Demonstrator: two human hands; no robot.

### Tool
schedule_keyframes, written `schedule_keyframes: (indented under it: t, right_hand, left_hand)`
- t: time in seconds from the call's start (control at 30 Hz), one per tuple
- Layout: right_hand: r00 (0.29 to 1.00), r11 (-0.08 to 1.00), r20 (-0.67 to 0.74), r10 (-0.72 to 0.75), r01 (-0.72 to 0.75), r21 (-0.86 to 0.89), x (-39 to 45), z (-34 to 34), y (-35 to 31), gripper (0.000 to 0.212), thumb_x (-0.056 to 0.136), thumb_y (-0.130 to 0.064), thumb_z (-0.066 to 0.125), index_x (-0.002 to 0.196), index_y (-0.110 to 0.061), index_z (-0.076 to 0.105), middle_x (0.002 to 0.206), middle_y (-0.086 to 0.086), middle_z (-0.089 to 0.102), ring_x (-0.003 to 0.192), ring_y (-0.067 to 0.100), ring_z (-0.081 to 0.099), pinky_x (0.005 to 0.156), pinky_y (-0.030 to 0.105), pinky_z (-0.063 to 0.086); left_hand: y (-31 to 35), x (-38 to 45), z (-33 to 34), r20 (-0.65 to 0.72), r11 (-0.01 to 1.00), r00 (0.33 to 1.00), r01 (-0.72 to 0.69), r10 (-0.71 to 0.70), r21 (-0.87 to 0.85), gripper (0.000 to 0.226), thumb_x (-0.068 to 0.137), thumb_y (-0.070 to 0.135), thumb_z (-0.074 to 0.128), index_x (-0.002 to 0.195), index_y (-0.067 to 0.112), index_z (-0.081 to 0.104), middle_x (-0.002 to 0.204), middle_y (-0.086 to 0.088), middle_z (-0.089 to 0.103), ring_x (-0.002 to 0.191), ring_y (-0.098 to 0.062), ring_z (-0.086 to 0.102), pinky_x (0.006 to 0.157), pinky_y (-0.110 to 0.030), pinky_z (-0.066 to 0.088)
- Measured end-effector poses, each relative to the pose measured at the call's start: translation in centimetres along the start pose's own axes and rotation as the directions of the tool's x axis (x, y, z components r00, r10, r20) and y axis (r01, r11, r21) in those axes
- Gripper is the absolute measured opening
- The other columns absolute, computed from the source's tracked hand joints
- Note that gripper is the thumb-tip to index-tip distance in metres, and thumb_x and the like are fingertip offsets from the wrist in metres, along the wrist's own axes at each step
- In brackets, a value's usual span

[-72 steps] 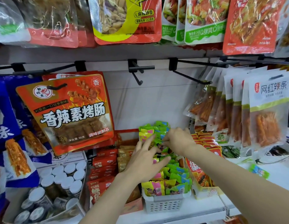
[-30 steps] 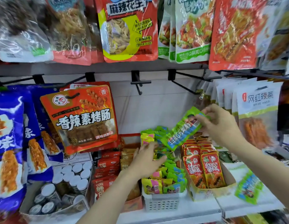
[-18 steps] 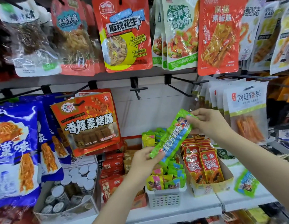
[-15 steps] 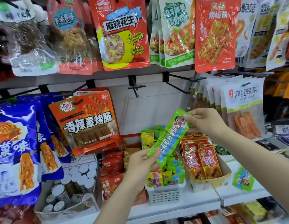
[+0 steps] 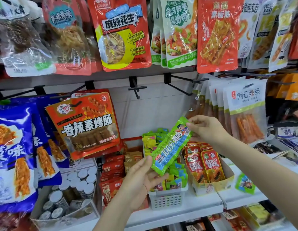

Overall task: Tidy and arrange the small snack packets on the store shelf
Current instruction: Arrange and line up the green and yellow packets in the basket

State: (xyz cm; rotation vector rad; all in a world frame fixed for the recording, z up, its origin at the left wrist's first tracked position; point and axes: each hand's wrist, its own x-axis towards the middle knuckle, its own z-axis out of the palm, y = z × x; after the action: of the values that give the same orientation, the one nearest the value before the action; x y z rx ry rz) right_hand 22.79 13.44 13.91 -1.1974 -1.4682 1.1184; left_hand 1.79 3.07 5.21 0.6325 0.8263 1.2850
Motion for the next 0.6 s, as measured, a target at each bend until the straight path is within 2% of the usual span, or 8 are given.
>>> schedule_keyframes:
  t: [0.1,0.17,0.23,0.33,0.4,0.43,0.53,0.6]
  right_hand:
    - [0.998,0.994,0.065,0.007,-0.014,0.109,-0.2,0.2,0.0,0.007,0.092,-0.012,0.064,0.097,-0.007,0.062,0.093,0.019,0.066,0.08,0.026,0.062,0.074,0.036,0.061]
    - [0.996,0.983,0.087,-0.018,0.002,0.183,-0.3,0.4,0.2,0.007,0.093,-0.012,0.062,0.099,-0.007,0.061,0.094,0.017,0.07,0.08,0.024,0.065,0.078,0.038,0.059]
    - [0.998,0.977,0.049,-0.04,0.029,0.21,-0.3,0.7,0.5,0.009,0.092,-0.012,0.063,0.098,-0.006,0.064,0.087,0.009,0.072,0.073,0.018,0.068,0.079,0.037,0.06]
    - [0.994,0.96,0.089,0.059,-0.082,0.269,-0.3,0.8,1.0,0.032,0.093,-0.029,0.062,0.111,-0.004,0.067,0.105,0.008,0.069,0.079,0.019,0.073,0.077,0.035,0.061]
    - [0.964,0.927,0.229,0.134,-0.203,0.315,-0.3,0.7,1.1,0.048,0.093,-0.047,0.055,0.119,-0.008,0.063,0.111,0.014,0.071,0.092,0.027,0.073,0.079,0.035,0.06]
    - [0.951,0.928,0.277,0.135,-0.22,0.301,-0.4,0.7,1.2,0.05,0.092,-0.049,0.054,0.122,-0.008,0.061,0.111,0.019,0.071,0.096,0.029,0.072,0.079,0.032,0.059]
    - [0.956,0.937,0.278,0.095,-0.18,0.298,-0.2,1.0,1.4,0.042,0.095,-0.019,0.06,0.132,-0.001,0.052,0.113,0.022,0.069,0.101,0.03,0.07,0.077,0.029,0.059]
    - [0.961,0.915,0.261,0.093,-0.186,0.357,-0.2,1.2,1.4,0.041,0.095,-0.008,0.058,0.134,-0.004,0.049,0.111,0.018,0.071,0.101,0.026,0.07,0.081,0.03,0.06]
  left_hand:
    - [0.3,-0.4,0.3,0.138,0.94,0.98,0.181,-0.146,-0.288,0.055,0.094,0.047,0.051,0.132,0.008,0.054,0.13,-0.025,0.061,0.114,-0.042,0.063,0.082,-0.051,0.059]
    - [0.3,-0.6,0.5,0.205,0.888,0.963,0.245,-0.176,-0.388,0.054,0.091,0.036,0.056,0.135,0.004,0.054,0.132,-0.027,0.058,0.103,-0.037,0.069,0.076,-0.04,0.062]
    - [0.3,-0.7,0.6,0.251,0.892,0.955,0.247,-0.158,-0.378,0.045,0.091,0.016,0.058,0.133,-0.001,0.057,0.133,-0.03,0.057,0.09,-0.029,0.07,0.07,-0.031,0.062]
    - [-0.2,-0.6,1.1,0.19,0.963,0.977,0.142,-0.098,-0.231,0.038,0.083,0.002,0.065,0.12,-0.004,0.066,0.124,-0.026,0.064,0.091,-0.023,0.073,0.068,-0.025,0.06]
    - [-0.6,-0.4,1.2,0.082,1.0,0.996,0.024,-0.024,0.003,0.044,0.071,0.007,0.075,0.114,0.003,0.069,0.115,-0.017,0.072,0.095,-0.018,0.073,0.07,-0.021,0.058]
    - [-0.7,-0.4,1.3,0.052,0.992,0.998,-0.033,0.027,0.122,0.049,0.066,0.012,0.079,0.114,0.008,0.071,0.113,-0.012,0.073,0.098,-0.016,0.072,0.073,-0.021,0.057]
    - [-1.0,-0.6,1.1,-0.013,0.924,0.981,-0.179,0.194,0.338,0.054,0.055,0.025,0.087,0.108,0.02,0.076,0.111,0.004,0.075,0.107,-0.006,0.068,0.082,-0.02,0.054]
    - [-1.1,-0.8,0.8,-0.029,0.878,0.96,-0.241,0.278,0.414,0.047,0.06,0.013,0.088,0.105,0.022,0.077,0.105,0.014,0.075,0.101,0.005,0.066,0.075,-0.012,0.053]
